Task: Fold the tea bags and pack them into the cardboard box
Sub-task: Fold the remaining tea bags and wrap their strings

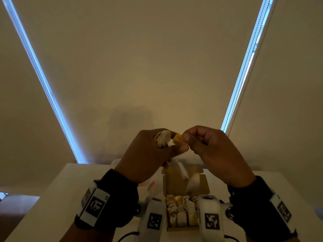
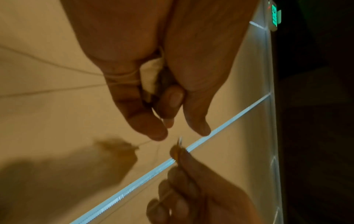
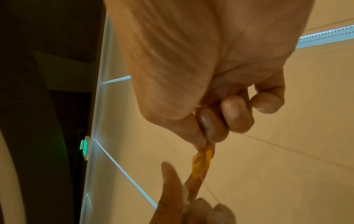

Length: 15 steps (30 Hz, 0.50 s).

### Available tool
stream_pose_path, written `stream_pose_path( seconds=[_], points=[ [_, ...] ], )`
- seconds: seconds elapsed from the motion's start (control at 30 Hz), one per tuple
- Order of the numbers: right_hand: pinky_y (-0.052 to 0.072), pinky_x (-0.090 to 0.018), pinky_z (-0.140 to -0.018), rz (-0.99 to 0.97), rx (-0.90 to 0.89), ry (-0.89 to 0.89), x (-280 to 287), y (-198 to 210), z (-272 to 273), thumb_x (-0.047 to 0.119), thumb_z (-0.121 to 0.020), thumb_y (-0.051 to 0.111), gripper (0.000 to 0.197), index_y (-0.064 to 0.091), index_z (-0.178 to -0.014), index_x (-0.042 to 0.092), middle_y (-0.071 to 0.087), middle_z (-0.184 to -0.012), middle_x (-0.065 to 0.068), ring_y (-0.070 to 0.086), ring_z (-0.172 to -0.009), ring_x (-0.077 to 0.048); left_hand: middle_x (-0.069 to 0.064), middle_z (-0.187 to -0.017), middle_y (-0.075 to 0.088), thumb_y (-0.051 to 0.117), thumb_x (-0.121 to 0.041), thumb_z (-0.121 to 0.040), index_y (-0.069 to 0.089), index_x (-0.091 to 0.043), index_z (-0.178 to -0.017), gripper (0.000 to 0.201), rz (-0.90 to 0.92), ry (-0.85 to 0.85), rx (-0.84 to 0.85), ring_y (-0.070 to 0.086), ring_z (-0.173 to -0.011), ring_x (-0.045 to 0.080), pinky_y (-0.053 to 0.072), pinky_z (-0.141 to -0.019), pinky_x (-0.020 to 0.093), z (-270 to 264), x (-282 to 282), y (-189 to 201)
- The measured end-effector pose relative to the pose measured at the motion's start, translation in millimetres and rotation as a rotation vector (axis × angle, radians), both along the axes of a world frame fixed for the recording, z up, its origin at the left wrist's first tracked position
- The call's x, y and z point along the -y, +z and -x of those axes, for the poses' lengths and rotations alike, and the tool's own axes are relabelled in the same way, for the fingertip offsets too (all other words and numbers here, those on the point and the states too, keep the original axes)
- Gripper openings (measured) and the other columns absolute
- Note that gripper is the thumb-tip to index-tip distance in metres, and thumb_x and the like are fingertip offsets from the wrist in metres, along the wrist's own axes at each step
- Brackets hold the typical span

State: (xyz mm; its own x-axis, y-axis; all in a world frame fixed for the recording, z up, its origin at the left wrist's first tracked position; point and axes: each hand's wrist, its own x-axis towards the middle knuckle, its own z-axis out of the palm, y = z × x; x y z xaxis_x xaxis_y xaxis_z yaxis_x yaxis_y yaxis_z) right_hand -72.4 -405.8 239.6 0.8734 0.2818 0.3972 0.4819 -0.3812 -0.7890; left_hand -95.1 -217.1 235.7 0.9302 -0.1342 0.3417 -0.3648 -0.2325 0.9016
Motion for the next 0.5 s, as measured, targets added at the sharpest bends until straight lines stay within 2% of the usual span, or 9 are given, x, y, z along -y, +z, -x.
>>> stream_pose_path(
  seconds=[0.07, 0.17, 0.3, 0.4, 0.5],
  points=[
    [0.046, -0.015, -0.063, 0.018, 0.005, 0.0, 1, 1, 2, 0.03, -0.098, 0.06, 0.015, 0.073, -0.09, 0.034, 0.066, -0.067, 0.02, 0.059, -0.063, -0.003, 0.0, -0.055, 0.063, 0.078, -0.029, -0.087, 0.073, -0.017, -0.08, 0.015, -0.037, 0.06, 0.054, 0.056, -0.045, 0.013, 0.049, -0.05, 0.026, -1, 0, -3],
    [0.043, -0.013, -0.057, 0.065, 0.029, -0.026, 6, 2, 4, 0.035, -0.096, 0.062, 0.011, 0.073, -0.093, 0.034, 0.069, -0.071, 0.007, 0.057, -0.06, -0.004, 0.01, -0.054, 0.061, 0.078, -0.027, -0.088, 0.07, -0.017, -0.069, 0.023, 0.034, 0.089, 0.022, 0.052, -0.041, 0.018, 0.047, -0.047, 0.029, -3, -4, -5],
    [0.045, -0.014, -0.06, 0.068, 0.111, -0.097, 11, 5, 8, 0.041, -0.091, 0.059, 0.017, 0.072, -0.09, 0.03, 0.067, -0.069, 0.007, 0.059, -0.063, -0.008, 0.015, -0.055, 0.06, 0.072, -0.025, -0.092, 0.075, -0.013, -0.077, 0.02, 0.09, 0.033, -0.06, 0.051, -0.044, 0.024, 0.044, -0.049, 0.03, -1, -3, -3],
    [0.042, -0.013, -0.057, 0.033, 0.185, -0.118, 12, 5, 10, 0.042, -0.09, 0.057, 0.021, 0.072, -0.09, 0.027, 0.064, -0.066, 0.004, 0.055, -0.06, -0.01, 0.011, -0.058, 0.056, 0.067, -0.028, -0.095, 0.074, -0.021, -0.075, 0.022, 0.122, -0.081, -0.122, 0.048, -0.053, 0.032, 0.041, -0.049, 0.03, 0, -5, -3],
    [0.041, -0.016, -0.056, 0.018, 0.228, -0.128, 10, 2, 11, 0.042, -0.092, 0.057, 0.02, 0.07, -0.091, 0.028, 0.061, -0.065, 0.003, 0.053, -0.06, -0.014, 0.016, -0.061, 0.056, 0.068, -0.031, -0.097, 0.075, -0.023, -0.08, 0.019, 0.113, -0.165, -0.112, 0.045, -0.054, 0.033, 0.04, -0.047, 0.028, 4, -4, 1]
  ],
)
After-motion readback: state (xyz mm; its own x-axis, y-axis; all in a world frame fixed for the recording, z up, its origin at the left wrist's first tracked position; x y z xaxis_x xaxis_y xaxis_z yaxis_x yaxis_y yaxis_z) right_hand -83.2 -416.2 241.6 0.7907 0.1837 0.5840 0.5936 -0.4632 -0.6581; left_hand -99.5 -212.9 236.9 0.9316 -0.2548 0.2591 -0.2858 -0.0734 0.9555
